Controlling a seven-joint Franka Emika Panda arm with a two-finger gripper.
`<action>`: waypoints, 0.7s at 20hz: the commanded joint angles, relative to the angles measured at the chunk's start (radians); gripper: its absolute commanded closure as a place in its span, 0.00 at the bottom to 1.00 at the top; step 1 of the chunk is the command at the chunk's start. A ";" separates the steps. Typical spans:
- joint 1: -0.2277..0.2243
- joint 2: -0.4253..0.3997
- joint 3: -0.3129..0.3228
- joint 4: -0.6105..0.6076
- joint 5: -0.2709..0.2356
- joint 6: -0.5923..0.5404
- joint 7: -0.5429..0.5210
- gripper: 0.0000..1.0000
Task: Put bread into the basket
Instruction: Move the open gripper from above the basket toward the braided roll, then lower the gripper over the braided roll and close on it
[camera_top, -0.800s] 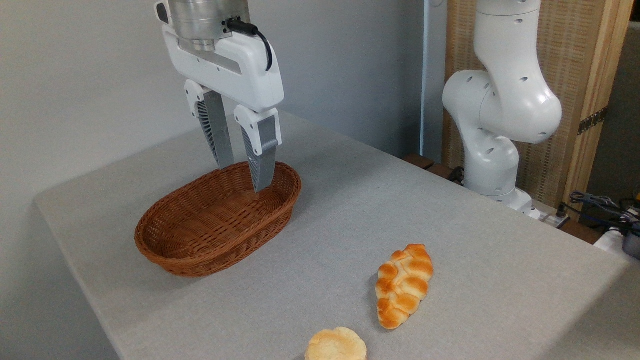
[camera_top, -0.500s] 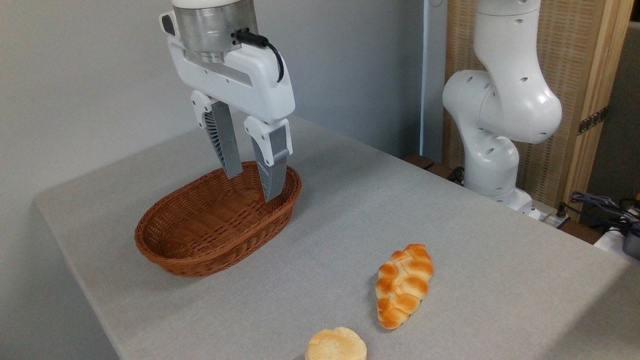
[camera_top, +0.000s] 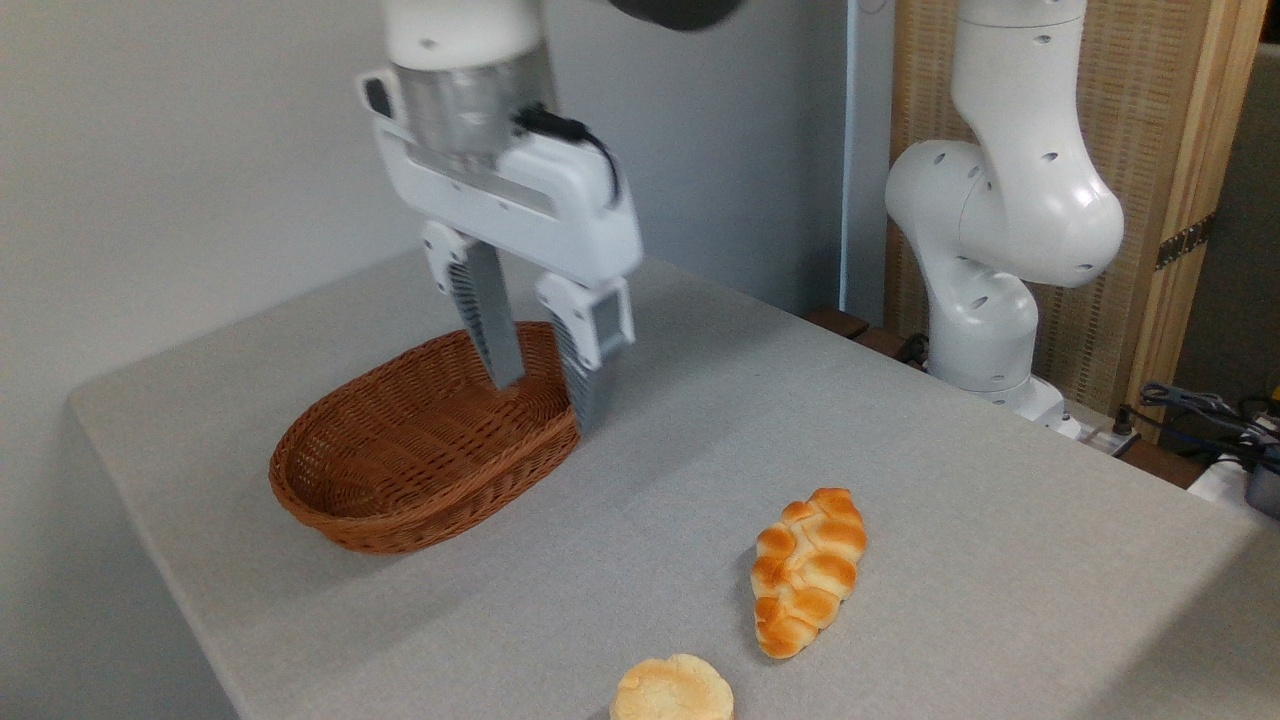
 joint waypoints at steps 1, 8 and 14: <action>-0.008 -0.219 0.070 -0.330 0.020 0.166 0.021 0.00; -0.010 -0.302 0.171 -0.591 0.121 0.238 0.041 0.00; -0.034 -0.296 0.274 -0.676 0.128 0.321 0.039 0.00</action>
